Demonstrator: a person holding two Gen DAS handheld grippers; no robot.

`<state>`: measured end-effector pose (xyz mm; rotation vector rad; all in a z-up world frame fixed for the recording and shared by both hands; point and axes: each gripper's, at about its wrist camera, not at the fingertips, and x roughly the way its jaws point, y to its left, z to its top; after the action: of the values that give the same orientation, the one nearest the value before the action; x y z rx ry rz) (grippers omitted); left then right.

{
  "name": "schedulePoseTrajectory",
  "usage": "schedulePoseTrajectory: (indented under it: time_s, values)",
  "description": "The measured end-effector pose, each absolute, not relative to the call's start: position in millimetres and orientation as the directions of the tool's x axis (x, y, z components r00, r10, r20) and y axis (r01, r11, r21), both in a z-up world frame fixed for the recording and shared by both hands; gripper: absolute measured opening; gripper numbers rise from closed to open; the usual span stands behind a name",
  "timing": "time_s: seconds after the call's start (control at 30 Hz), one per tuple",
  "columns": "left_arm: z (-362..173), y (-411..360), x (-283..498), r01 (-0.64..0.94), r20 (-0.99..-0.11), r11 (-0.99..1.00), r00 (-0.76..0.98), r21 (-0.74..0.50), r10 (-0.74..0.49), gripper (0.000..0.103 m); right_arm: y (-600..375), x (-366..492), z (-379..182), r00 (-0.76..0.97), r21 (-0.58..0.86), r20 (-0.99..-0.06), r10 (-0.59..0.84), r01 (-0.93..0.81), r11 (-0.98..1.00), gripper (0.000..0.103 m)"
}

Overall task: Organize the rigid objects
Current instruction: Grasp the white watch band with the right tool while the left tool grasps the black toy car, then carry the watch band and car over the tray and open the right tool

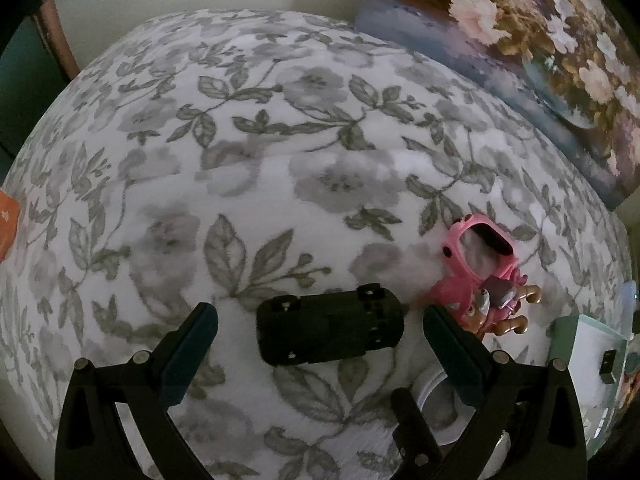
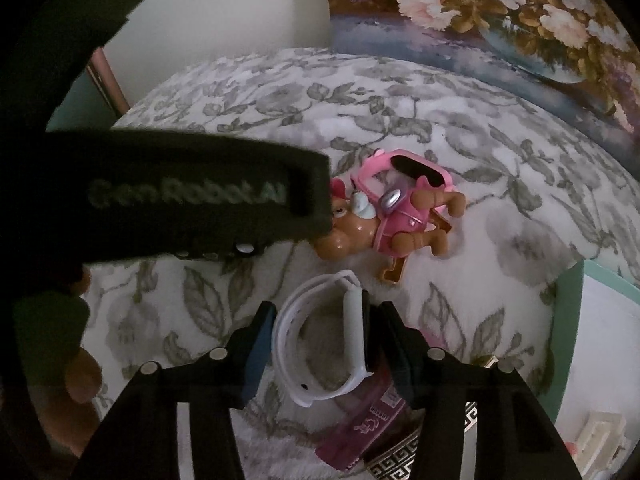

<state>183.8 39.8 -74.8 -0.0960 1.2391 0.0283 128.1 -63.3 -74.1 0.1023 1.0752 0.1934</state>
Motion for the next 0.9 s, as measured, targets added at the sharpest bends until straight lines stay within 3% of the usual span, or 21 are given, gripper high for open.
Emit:
schedulePoseTrajectory:
  time_s: [0.27,0.33,0.63,0.9]
  values:
    - [-80.0,33.4,186.6,-0.041,-0.948,0.998,0.317,-0.053,-0.037,0.097,-66.1,128.3,-73.3,0.455,0.199,-0.862,0.224,-0.101,0.975,0.056]
    - [-81.5,32.2,188.2,-0.039,-0.949,0.998,0.314,-0.052,-0.038,0.077,-67.6,129.0,-73.5,0.453,0.205,-0.862,0.228,-0.099,0.974,0.056]
    - [-82.3,35.4,185.2,-0.038,-0.952,0.996,0.297,-0.081,-0.066,0.077,-72.5,126.4,-72.1,0.444,0.231,-0.862,0.244,-0.085,0.969,0.055]
    - [-48.0,50.7,178.7,-0.072,-0.937,0.993,0.345,-0.091,-0.061,0.077,-83.9,123.3,-58.7,0.469,0.254,-0.846,0.255,-0.068,0.965,0.054]
